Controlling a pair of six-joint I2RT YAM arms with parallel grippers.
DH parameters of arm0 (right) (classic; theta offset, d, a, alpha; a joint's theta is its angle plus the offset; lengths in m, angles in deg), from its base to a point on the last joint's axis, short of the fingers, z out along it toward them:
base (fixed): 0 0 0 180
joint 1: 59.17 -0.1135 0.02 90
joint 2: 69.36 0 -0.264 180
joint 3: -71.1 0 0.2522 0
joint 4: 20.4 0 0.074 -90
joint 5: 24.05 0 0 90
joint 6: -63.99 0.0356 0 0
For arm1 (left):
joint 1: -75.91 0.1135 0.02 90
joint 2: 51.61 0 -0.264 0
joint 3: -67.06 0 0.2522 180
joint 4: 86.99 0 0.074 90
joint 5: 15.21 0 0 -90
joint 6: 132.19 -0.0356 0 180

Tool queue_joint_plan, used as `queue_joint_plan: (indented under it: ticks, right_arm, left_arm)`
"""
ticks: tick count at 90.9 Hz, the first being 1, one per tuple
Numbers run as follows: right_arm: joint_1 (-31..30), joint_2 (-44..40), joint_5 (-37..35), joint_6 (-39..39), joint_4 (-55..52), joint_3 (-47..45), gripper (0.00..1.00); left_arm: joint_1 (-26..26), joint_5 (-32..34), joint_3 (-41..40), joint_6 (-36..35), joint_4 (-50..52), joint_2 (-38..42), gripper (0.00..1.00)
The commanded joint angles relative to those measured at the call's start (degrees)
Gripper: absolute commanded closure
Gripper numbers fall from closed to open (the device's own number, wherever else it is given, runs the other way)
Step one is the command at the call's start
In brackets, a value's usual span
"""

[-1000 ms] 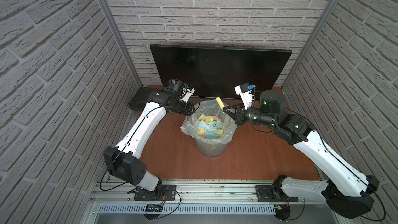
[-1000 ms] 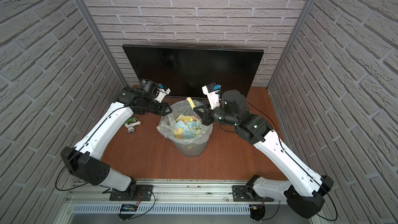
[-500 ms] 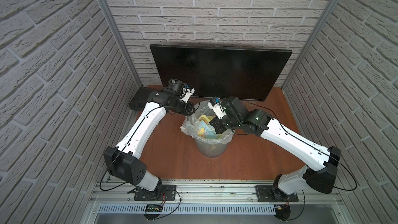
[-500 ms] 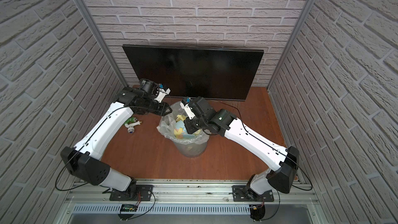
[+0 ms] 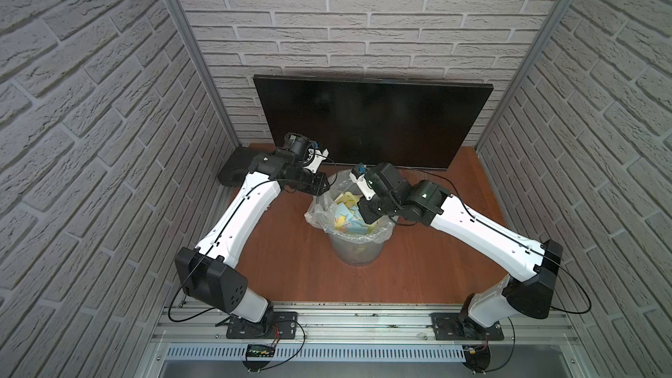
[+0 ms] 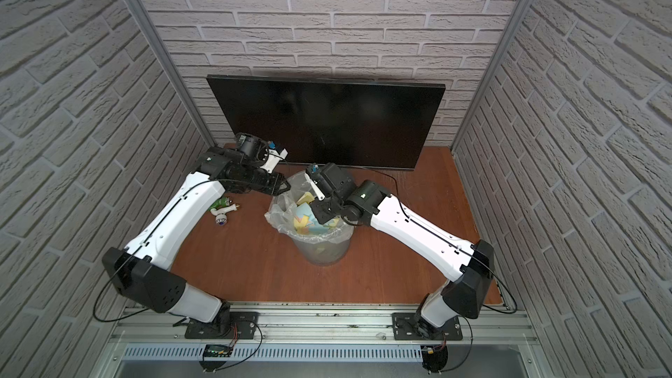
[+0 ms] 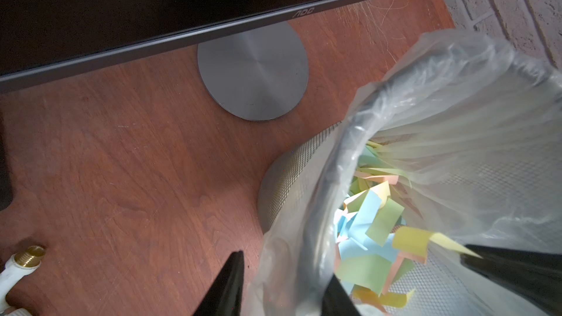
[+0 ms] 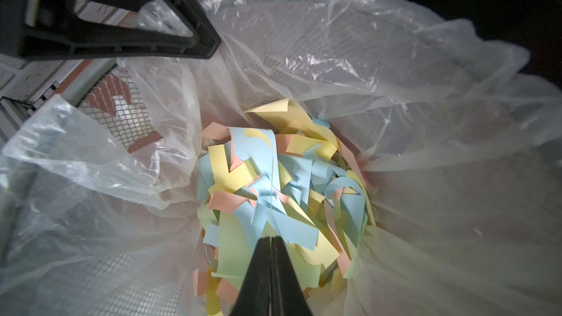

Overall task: Remove the sticky note from the monitor
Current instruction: Place the sticky note in the trash bin.

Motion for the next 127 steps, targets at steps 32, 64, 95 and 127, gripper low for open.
queue_joint_plan:
  ticks: [32, 64, 95, 127]
  right_arm:
    - [-0.27, -0.23, -0.71, -0.4, -0.07, 2.27, 0.74]
    - [-0.2, -1.8, 4.32, 0.96, 2.94, 2.08, 0.52]
    - [0.59, -2.98, 8.74, 2.89, 6.23, 0.62, 0.42]
    - [1.23, -5.09, 9.14, 3.3, 7.98, 0.12, 0.42]
  left_arm:
    - [0.84, 0.46, 0.95, -0.18, -0.17, 1.47, 0.62]
    - [0.85, 0.37, 0.88, -0.22, -0.17, 1.62, 0.62]
    - [0.85, 0.41, 0.8, -0.24, -0.17, 1.83, 0.62]
    - [1.15, -0.31, 1.46, -0.31, -0.3, 2.34, 0.41]
